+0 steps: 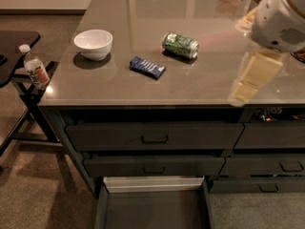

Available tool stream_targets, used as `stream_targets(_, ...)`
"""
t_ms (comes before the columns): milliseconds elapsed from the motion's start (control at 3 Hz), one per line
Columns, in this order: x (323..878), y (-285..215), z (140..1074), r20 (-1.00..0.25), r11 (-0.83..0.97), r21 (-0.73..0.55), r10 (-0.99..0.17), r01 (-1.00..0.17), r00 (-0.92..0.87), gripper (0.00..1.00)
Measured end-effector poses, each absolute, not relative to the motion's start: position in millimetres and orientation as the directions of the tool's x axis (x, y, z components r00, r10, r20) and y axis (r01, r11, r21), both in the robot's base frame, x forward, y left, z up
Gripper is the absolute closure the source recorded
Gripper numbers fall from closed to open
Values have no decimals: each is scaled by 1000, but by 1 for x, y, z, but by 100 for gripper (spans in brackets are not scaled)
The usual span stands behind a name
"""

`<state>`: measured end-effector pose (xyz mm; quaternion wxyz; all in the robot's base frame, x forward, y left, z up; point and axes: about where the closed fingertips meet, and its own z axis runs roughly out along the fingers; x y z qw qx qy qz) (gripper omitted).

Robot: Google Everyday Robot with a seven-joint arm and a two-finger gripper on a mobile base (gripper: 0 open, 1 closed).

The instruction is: Place rxbar blueberry into bottom drawer

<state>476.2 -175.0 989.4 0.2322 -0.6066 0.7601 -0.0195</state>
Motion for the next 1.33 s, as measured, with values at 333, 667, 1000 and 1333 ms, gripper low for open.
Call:
stream_targets(333, 504, -132, 1005, -460, 255, -344, -885, -904, -74, 0)
stream_targets(667, 526, -94, 1012, -589, 272, -324, -808, -906, -32, 0)
stream_targets(1000, 526, -94, 1012, -589, 272, -324, -808, -906, -32, 0)
stream_targets(1333, 533, -86, 1004, -590, 269, -307, -807, -913, -39, 0)
